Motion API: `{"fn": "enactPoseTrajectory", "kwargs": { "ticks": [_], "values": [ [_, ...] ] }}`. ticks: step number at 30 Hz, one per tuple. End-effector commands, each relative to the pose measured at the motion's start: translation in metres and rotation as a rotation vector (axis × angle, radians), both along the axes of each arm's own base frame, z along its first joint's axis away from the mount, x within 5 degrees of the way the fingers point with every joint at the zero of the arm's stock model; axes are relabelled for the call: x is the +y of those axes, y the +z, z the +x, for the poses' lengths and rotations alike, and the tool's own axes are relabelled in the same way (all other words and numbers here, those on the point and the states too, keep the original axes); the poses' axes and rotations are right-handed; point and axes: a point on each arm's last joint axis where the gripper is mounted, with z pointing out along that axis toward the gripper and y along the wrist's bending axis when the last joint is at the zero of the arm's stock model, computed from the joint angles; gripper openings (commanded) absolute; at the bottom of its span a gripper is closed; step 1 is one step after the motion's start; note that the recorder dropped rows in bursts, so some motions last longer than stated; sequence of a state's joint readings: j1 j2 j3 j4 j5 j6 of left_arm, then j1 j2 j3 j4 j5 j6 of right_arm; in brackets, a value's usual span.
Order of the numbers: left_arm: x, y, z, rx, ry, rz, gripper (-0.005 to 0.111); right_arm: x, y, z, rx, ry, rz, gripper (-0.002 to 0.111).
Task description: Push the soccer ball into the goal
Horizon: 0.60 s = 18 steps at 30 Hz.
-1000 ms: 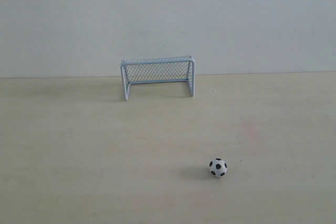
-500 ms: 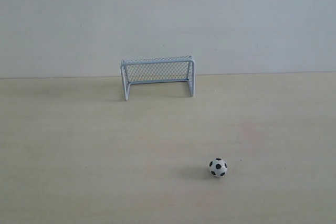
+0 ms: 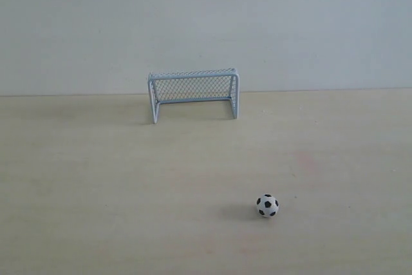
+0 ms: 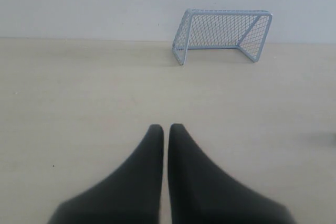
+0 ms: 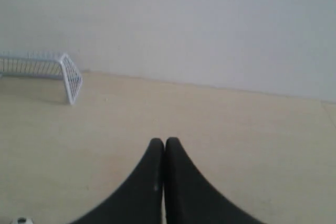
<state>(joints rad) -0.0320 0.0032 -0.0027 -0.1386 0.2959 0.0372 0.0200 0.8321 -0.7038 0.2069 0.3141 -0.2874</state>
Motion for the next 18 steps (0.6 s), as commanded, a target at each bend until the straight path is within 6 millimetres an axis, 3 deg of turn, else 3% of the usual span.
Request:
{"fn": "enactPoseTrajectory", "kwargs": {
  "ticks": [1, 7, 12, 15, 18],
  "values": [
    [0.0, -0.001, 0.0, 0.001, 0.003, -0.015, 0.004, 0.0, 0.002, 0.035, 0.264, 0.033, -0.08, 0.0],
    [0.0, -0.001, 0.0, 0.001, 0.003, -0.015, 0.004, -0.005, 0.0, 0.088, 0.643, 0.136, -0.296, 0.0],
    [0.0, -0.001, 0.0, 0.001, 0.003, -0.015, 0.004, 0.015, -0.019, 0.124, 0.746, 0.544, -0.388, 0.0],
    [0.0, -0.001, 0.0, 0.001, 0.003, -0.015, 0.004, 0.027, -0.038, 0.133, 0.821, 0.76, -0.44, 0.0],
    [0.0, -0.001, 0.0, 0.001, 0.003, -0.015, 0.004, 0.04, -0.057, 0.139, 0.856, 0.919, -0.635, 0.0]
  ]
}}
